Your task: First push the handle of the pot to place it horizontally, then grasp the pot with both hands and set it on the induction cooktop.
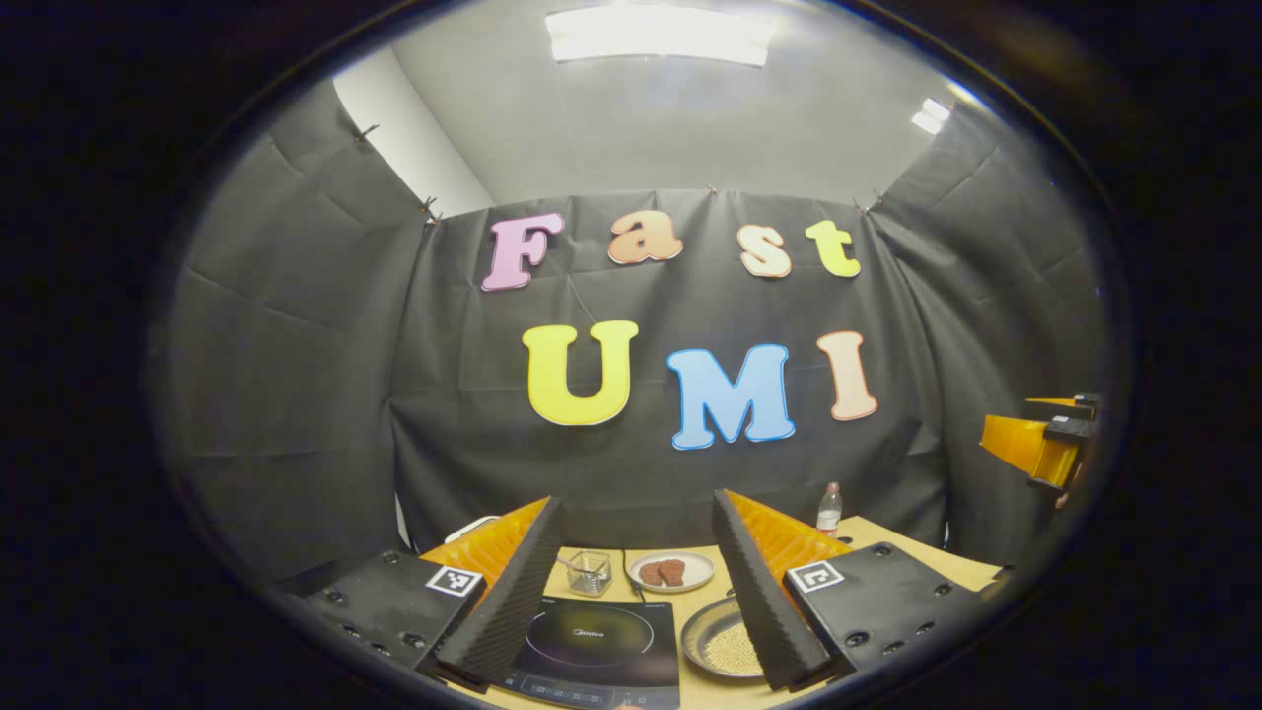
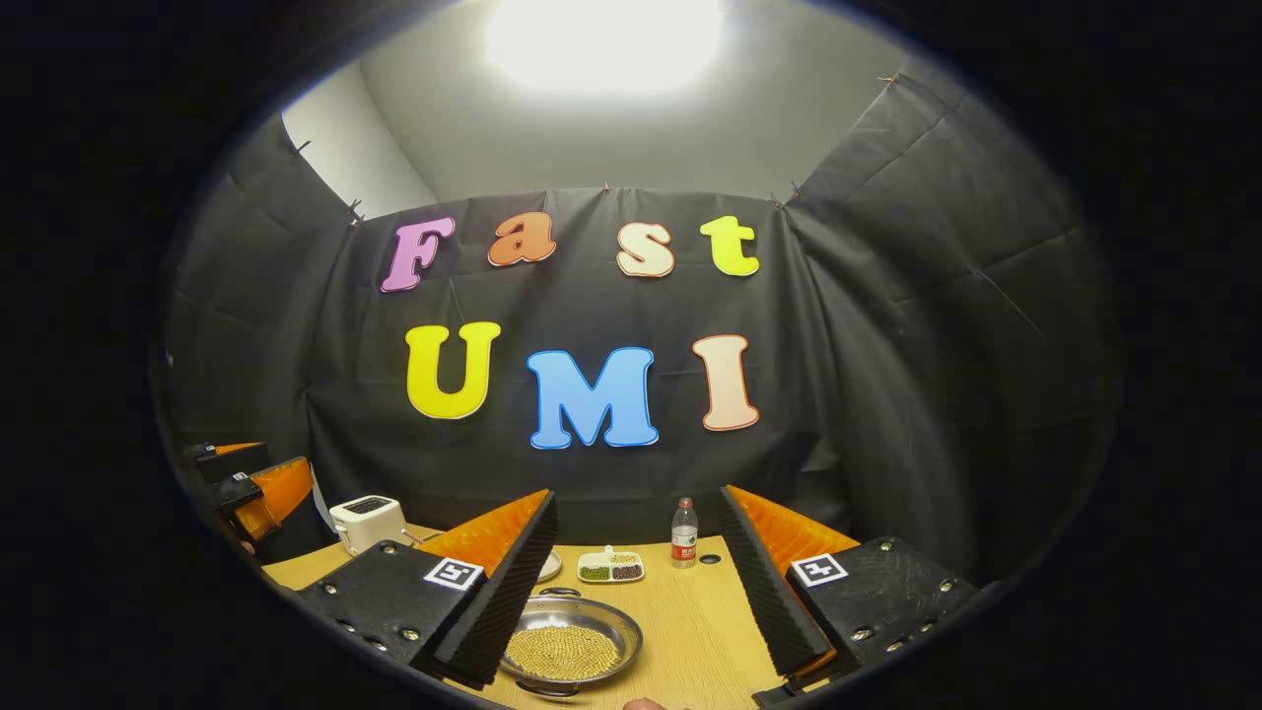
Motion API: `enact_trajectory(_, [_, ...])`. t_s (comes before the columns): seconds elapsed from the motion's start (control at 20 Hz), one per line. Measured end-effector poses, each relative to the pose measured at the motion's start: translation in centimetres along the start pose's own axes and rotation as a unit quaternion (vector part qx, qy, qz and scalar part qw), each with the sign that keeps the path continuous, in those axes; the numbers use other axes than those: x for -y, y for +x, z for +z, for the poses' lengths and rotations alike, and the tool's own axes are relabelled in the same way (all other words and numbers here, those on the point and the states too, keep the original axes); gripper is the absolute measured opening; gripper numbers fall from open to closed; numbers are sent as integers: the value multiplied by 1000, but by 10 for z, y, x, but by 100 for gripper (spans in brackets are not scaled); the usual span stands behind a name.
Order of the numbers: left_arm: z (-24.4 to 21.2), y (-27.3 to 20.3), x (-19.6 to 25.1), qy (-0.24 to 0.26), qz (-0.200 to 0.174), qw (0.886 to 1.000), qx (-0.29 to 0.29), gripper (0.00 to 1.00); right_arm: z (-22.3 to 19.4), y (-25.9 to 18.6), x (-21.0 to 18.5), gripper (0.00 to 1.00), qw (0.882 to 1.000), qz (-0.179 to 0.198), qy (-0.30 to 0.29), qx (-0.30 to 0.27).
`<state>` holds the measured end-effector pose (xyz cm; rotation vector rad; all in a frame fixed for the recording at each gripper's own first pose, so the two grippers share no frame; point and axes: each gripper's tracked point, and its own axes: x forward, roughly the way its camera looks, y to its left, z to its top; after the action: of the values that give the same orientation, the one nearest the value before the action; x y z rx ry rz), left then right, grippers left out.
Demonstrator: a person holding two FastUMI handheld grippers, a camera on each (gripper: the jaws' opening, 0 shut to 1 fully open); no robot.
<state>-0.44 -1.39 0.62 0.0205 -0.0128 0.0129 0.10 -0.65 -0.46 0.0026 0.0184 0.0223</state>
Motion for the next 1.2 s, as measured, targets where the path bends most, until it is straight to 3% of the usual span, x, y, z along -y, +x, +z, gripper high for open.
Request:
enact_trajectory(0.35, [0, 3, 1, -4, 0, 1000, -1, 99, -3, 3, -4, 96, 1000, 8, -10, -3])
enact_trajectory(0.45, [-1, 3, 1, -4, 2, 1000, -1, 99, -2, 4, -5, 82, 1000, 7, -12, -3])
enact_trajectory(0.55, [-2, 3, -2, -6, 5, 1000, -2, 99, -3, 5, -4, 79, 1000, 4, -10, -5])
enact_trajectory(0.65, [0, 3, -4, -8, 8, 1000, -1, 96, -2, 5, -1, 53, 1000, 0, -7, -5])
enact_trajectory(0.8, [1, 2, -6, -11, 11, 1000, 0, 99, 0, 7, 0, 52, 1000, 2, -8, -7])
enact_trajectory(0.85, [1, 2, -6, -10, 12, 1000, 0, 99, -4, 8, 1, 33, 1000, 5, -5, -7])
enact_trajectory(0.95, [-1, 2, -5, -11, 13, 1000, -1, 96, -11, 11, -5, 31, 1000, 4, -7, -11])
enact_trajectory(1.0, [-1, 2, -4, -10, 14, 1000, -2, 99, -1, 4, 1, 36, 1000, -5, -4, -8])
enact_trajectory(1.05, [-1, 2, -4, -8, 16, 1000, -2, 99, -4, 6, 2, 2, 1000, 0, 0, -9])
enact_trajectory(1.2, [0, 2, -2, -5, 18, 1000, -3, 99, -13, 11, 7, 5, 1000, 11, 4, -17])
